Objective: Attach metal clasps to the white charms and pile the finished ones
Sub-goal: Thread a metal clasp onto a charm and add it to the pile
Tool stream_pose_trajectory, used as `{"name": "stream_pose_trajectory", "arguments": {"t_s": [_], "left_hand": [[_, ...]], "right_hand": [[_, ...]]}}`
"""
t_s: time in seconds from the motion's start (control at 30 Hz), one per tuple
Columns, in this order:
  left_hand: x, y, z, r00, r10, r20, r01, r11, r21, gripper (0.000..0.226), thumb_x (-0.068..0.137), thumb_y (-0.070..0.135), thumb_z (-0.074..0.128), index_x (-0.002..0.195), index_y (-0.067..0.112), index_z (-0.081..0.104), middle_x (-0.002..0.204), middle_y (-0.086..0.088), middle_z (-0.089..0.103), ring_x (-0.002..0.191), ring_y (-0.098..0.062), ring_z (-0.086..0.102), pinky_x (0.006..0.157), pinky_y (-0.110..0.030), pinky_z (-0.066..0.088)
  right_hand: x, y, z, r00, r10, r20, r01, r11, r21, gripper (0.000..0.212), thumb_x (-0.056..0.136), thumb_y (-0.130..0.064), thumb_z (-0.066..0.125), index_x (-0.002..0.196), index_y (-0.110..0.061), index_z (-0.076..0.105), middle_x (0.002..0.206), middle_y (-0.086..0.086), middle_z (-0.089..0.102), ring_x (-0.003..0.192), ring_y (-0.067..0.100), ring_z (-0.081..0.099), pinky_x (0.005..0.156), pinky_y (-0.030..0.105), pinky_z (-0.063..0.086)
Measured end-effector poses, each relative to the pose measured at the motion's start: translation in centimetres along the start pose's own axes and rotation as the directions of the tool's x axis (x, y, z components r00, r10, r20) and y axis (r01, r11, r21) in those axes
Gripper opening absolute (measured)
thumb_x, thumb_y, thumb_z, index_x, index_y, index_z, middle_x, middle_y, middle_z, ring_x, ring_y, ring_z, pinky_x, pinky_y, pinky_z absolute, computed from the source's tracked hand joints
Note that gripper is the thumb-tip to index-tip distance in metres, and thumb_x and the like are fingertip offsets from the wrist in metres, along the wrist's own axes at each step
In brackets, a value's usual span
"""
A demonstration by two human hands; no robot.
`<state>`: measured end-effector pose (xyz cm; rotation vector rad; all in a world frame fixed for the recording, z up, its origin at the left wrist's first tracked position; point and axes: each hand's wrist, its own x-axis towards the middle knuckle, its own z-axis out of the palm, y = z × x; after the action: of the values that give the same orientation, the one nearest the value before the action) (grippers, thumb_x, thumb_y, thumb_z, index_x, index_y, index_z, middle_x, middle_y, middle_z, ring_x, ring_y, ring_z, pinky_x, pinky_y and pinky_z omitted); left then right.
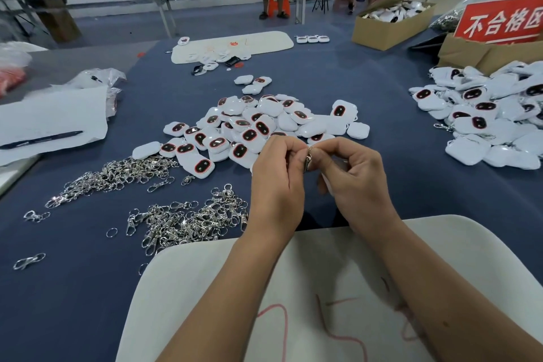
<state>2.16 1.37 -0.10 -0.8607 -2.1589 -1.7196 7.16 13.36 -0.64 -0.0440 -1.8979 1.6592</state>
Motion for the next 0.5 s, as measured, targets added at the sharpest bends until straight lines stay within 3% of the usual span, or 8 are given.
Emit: {"name": "stream_pose_trajectory", "arguments": {"t_s": [0.17, 0.3, 0.37, 0.43, 0.5], "left_hand": [[0.1, -0.2, -0.1, 1.000, 0.004, 0.017, -0.005, 1.000, 0.015, 0.015, 0.101, 0.004, 0.054, 0.092, 0.013, 0.061, 0.088, 0.001, 0.060, 0.078, -0.008, 0.054, 0.071, -0.015, 0.041], [0.1, -0.6, -0.5, 0.999, 0.040, 0.020, -0.041, 0.998, 0.052, 0.014, 0.098, 0.001, 0.054, 0.088, 0.009, 0.059, 0.086, 0.000, 0.059, 0.080, -0.018, 0.056, 0.072, -0.029, 0.046], [0.2, -0.7, -0.7, 0.998, 0.061, 0.031, -0.064, 0.994, 0.088, 0.012, 0.097, 0.003, 0.054, 0.088, 0.009, 0.058, 0.087, -0.001, 0.059, 0.081, -0.017, 0.055, 0.071, -0.028, 0.045], [0.2, -0.8, -0.7, 0.997, 0.061, 0.053, -0.066, 0.991, 0.117, 0.011, 0.097, 0.005, 0.055, 0.088, 0.011, 0.058, 0.087, 0.000, 0.059, 0.080, -0.015, 0.053, 0.070, -0.024, 0.042], [0.2, -1.0, -0.7, 0.995, 0.041, 0.090, -0.054, 0.989, 0.139, 0.011, 0.097, 0.006, 0.056, 0.089, 0.013, 0.058, 0.087, 0.001, 0.059, 0.078, -0.013, 0.052, 0.069, -0.022, 0.041]], "right_hand": [[0.1, 0.3, -0.2, 1.000, 0.028, 0.012, -0.029, 0.999, 0.020, 0.016, 0.099, -0.013, 0.068, 0.086, -0.020, 0.075, 0.077, 0.000, 0.070, 0.051, 0.016, 0.054, 0.052, 0.028, 0.047], [0.2, 0.4, -0.1, 0.998, 0.050, 0.035, -0.050, 0.999, -0.004, 0.018, 0.098, -0.010, 0.070, 0.085, -0.021, 0.075, 0.074, 0.001, 0.069, 0.049, 0.014, 0.052, 0.052, 0.023, 0.046], [0.3, 0.6, -0.1, 0.998, 0.061, 0.036, -0.060, 0.998, -0.013, 0.017, 0.099, -0.007, 0.068, 0.088, -0.018, 0.076, 0.074, 0.007, 0.067, 0.052, 0.014, 0.053, 0.054, 0.023, 0.047], [0.4, 0.7, -0.1, 0.996, 0.089, -0.011, -0.089, 0.996, 0.006, 0.018, 0.100, -0.001, 0.060, 0.098, -0.012, 0.074, 0.078, 0.012, 0.066, 0.061, 0.016, 0.057, 0.062, 0.026, 0.050], [0.7, 0.8, -0.2, 0.986, 0.146, -0.078, -0.144, 0.989, 0.035, 0.030, 0.097, 0.008, 0.051, 0.111, -0.011, 0.068, 0.090, 0.006, 0.069, 0.080, 0.017, 0.065, 0.074, 0.030, 0.054]]}}
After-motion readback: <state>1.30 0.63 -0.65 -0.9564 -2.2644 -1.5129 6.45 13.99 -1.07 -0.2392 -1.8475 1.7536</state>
